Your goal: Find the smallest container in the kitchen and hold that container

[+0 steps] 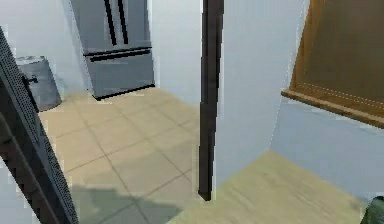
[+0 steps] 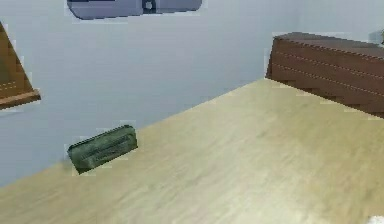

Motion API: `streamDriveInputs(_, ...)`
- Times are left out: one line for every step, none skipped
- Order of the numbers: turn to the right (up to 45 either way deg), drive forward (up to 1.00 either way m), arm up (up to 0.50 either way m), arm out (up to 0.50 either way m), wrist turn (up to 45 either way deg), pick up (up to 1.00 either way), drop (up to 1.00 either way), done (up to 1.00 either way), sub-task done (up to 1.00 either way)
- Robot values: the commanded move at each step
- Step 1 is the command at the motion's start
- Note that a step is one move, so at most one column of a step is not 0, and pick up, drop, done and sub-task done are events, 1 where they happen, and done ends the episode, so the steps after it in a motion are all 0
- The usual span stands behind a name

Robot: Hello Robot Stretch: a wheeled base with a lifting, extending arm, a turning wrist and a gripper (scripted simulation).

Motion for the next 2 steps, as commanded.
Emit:
streamDriveInputs(3.0,0.00,0.00,0.00,0.0,0.00,0.00,0.00,0.00)
streamDriveInputs(0.0,0.50,0.00,0.00,0.0,0.00,0.00,0.00,0.00)
